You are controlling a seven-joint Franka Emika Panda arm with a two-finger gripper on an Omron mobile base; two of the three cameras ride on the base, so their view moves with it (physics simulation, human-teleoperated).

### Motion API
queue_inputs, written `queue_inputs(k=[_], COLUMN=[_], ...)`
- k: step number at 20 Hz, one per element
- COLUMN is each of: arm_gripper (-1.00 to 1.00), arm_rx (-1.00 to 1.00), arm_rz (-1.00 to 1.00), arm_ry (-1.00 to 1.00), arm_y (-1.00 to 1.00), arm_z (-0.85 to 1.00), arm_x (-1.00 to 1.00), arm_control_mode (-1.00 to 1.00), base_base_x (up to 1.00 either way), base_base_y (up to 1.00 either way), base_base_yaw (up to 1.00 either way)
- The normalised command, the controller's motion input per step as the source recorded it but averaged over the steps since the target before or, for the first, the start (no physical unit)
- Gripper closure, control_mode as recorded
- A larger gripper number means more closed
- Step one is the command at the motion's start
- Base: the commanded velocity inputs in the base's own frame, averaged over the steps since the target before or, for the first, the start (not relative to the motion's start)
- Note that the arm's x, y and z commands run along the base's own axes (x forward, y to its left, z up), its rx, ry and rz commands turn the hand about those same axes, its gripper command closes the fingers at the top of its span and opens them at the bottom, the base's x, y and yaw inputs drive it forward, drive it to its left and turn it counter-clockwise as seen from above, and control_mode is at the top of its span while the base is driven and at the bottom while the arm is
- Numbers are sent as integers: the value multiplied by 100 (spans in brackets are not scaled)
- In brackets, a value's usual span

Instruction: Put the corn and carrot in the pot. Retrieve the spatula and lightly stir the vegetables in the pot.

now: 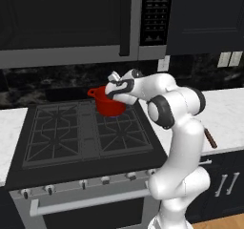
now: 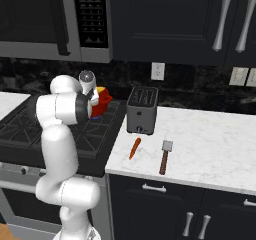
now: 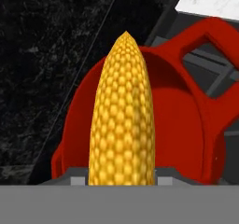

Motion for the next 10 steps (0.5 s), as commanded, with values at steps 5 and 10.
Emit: queue_inputs(k=[5, 10], arm_gripper=[100, 100], arm_rx=[3, 3], arm_rz=[-7, -6], arm_ry=[0, 0], arm_y=[0, 0], arm_z=[-17, -11], arm_x=[29, 36], arm_control_mode=[-100, -100], base_base_x=[0, 0], base_base_y=[0, 0], base_base_yaw=[0, 0])
